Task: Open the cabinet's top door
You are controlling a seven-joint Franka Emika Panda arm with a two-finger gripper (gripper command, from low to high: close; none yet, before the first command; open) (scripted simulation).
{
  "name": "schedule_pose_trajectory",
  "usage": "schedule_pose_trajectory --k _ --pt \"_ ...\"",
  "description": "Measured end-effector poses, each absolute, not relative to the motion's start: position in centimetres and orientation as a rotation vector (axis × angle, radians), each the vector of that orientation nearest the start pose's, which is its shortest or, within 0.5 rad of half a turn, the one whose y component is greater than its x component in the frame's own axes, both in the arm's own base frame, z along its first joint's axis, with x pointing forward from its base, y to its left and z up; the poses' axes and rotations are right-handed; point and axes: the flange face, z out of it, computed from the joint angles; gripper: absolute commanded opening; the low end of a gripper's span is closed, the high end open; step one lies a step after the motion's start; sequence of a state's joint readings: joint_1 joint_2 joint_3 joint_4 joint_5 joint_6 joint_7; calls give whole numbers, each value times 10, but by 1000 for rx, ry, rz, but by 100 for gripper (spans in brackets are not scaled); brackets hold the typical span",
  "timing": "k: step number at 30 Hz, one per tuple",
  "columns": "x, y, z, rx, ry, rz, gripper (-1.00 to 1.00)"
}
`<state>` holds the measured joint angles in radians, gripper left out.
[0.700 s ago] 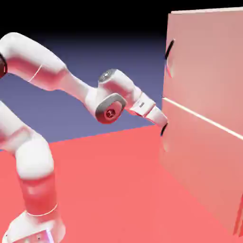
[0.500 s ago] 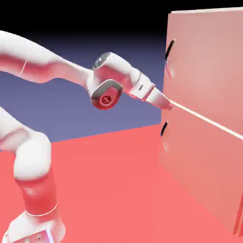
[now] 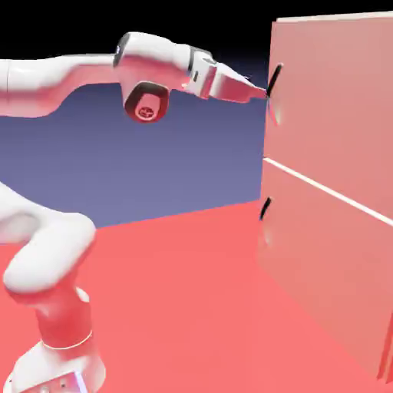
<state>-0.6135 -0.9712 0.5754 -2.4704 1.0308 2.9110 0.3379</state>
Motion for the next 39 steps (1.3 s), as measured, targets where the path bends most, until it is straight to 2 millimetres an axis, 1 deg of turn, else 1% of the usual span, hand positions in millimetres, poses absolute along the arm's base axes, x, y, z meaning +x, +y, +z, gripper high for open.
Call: schedule_pose_trajectory --k 4,7,10,13,16,19,22,25,27,31,32,34,39 --pt "335 63 701 -1774 1029 -1664 0" --pt "339 87 704 -1741 989 -1705 0" --pt "348 111 701 -1720 946 -1738 0" --pt "362 136 692 -1709 903 -1764 0" --pt "380 158 676 -1709 861 -1781 0" --pt "404 177 654 -1717 822 -1791 0" --pt "431 192 626 -1734 790 -1792 0" --pt "461 201 592 -1756 766 -1784 0" --pt "462 201 590 -1757 765 -1784 0" --pt "511 199 590 -1757 765 -1784 0" --pt "512 199 590 -1757 765 -1784 -100" --pt "512 199 590 -1757 765 -1784 -100" --pt "465 184 590 -1764 666 -1718 -100"
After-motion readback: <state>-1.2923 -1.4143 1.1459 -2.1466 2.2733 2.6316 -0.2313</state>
